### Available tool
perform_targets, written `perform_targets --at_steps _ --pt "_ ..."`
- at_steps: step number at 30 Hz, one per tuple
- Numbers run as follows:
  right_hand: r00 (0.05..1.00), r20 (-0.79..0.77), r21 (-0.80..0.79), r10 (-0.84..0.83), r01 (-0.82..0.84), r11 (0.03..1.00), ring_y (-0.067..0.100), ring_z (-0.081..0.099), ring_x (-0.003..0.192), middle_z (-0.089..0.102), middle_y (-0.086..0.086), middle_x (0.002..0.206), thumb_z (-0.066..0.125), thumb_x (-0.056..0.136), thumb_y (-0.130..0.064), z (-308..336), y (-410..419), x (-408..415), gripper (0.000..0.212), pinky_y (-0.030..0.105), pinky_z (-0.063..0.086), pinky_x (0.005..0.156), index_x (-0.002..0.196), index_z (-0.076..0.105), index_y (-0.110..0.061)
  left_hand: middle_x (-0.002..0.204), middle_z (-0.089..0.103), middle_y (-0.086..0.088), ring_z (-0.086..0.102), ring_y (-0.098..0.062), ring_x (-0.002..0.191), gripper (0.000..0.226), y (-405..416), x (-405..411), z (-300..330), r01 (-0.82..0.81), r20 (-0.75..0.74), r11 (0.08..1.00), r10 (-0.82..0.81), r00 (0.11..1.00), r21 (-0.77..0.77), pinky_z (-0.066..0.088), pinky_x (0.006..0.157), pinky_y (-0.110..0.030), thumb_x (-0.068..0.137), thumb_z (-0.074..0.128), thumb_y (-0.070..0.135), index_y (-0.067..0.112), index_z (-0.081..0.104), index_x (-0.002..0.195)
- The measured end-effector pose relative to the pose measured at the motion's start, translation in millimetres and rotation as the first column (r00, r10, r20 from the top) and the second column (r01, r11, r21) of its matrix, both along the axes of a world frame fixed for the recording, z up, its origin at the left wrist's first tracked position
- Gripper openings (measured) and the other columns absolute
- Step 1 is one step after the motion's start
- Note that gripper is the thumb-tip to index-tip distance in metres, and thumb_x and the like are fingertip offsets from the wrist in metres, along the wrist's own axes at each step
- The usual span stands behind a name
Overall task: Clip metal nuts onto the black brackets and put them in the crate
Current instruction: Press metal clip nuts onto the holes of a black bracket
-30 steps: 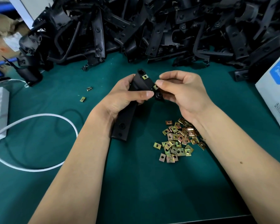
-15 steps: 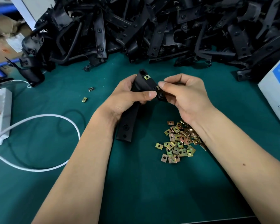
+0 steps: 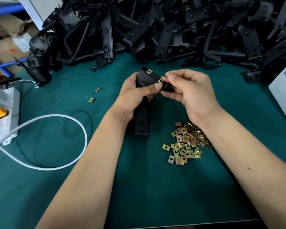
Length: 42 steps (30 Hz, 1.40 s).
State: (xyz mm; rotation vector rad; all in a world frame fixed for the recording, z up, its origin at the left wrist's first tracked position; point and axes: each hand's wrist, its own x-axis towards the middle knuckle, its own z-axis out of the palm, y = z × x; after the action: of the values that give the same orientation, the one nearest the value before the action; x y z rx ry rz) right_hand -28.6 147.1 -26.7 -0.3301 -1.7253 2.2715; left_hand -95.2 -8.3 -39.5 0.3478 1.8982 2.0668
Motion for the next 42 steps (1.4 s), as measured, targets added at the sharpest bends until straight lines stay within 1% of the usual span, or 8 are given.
perform_targets --at_steps 4,11,19,24,29,35,39,42 --pt "0.999 0.013 0.262 0.043 -0.045 0.964 0.024 0.076 0.083 0.074 0.014 0.098 0.078 0.091 -0.009 -1 4 -3 0.017 0.037 0.064 0.072 0.106 0.073 -0.003 0.079 0.064 -0.004 0.054 -0.013 0.063 0.010 3 1 2 -0.024 0.086 0.990 0.012 0.996 0.136 0.043 0.053 -0.020 0.099 0.066 0.009 0.011 0.057 0.095" --pt "0.996 -0.090 0.735 0.027 0.048 0.676 0.010 0.065 0.066 0.072 -0.006 0.072 0.089 0.077 -0.038 -9 2 -5 0.022 0.025 0.052 0.061 0.085 0.077 -0.021 0.101 0.069 -0.002 0.055 -0.010 0.067 0.009 0 1 -1 -0.006 0.008 0.977 0.004 1.000 0.213 0.039 0.052 -0.020 0.106 0.055 0.010 0.009 0.057 0.114" --pt "0.994 -0.073 0.736 0.086 -0.005 0.677 0.009 0.042 0.056 0.062 0.008 0.061 0.080 0.087 -0.025 -10 4 -6 0.022 0.030 0.038 0.058 0.079 0.066 -0.010 0.106 0.072 0.001 0.054 -0.011 0.064 0.014 3 8 4 -0.025 -0.063 0.992 0.033 0.997 0.126 0.040 0.052 -0.020 0.105 0.056 0.007 0.011 0.057 0.118" --pt "0.997 -0.081 0.737 -0.019 0.073 0.672 0.008 0.052 0.060 0.066 -0.003 0.069 0.077 0.090 -0.025 -9 -2 -7 0.018 0.023 0.041 0.058 0.085 0.066 -0.012 0.099 0.071 0.000 0.057 -0.009 0.064 0.009 17 13 13 -0.150 -0.056 0.984 0.155 0.986 0.094 0.041 0.050 -0.019 0.104 0.057 0.007 0.011 0.057 0.112" --pt "0.987 -0.150 0.703 -0.049 0.142 0.697 0.004 0.068 0.086 0.073 -0.008 0.091 0.073 0.095 -0.023 12 13 3 0.012 0.021 0.053 0.079 0.100 0.073 -0.012 0.078 0.062 0.007 0.058 -0.009 0.065 0.010 40 31 33 -0.158 -0.046 0.971 0.169 0.985 0.179 0.043 0.050 -0.022 0.103 0.060 0.012 0.017 0.054 0.097" --pt "0.823 -0.481 0.624 -0.301 0.563 0.542 0.008 0.065 0.089 0.069 -0.006 0.092 0.075 0.092 -0.017 75 73 63 0.017 0.023 0.052 0.085 0.102 0.072 -0.004 0.097 0.070 -0.001 0.069 -0.019 0.085 0.014 106 82 86 0.131 -0.203 0.969 -0.088 0.975 0.209 0.055 0.074 -0.041 0.101 0.062 0.022 0.016 0.053 0.110" --pt "0.623 -0.582 0.449 -0.523 0.782 0.432 0.025 0.070 0.076 0.073 0.012 0.084 0.070 0.091 -0.012 95 150 146 0.005 0.031 0.054 0.068 0.091 0.066 -0.008 0.091 0.067 -0.007 0.065 -0.017 0.071 0.037 182 144 112 0.404 -0.402 0.915 -0.380 0.833 -0.028 0.058 0.065 -0.032 0.094 0.070 0.005 0.002 0.049 0.124" --pt "0.501 -0.529 0.288 -0.685 0.865 0.410 0.021 0.066 0.072 0.071 0.013 0.081 0.066 0.095 -0.010 79 201 229 0.005 0.030 0.053 0.068 0.093 0.067 -0.006 0.088 0.068 -0.011 0.067 -0.024 0.070 0.038 246 204 114 0.585 -0.404 0.797 -0.589 0.700 -0.150 0.062 0.070 -0.044 0.089 0.074 0.008 0.003 0.051 0.119"
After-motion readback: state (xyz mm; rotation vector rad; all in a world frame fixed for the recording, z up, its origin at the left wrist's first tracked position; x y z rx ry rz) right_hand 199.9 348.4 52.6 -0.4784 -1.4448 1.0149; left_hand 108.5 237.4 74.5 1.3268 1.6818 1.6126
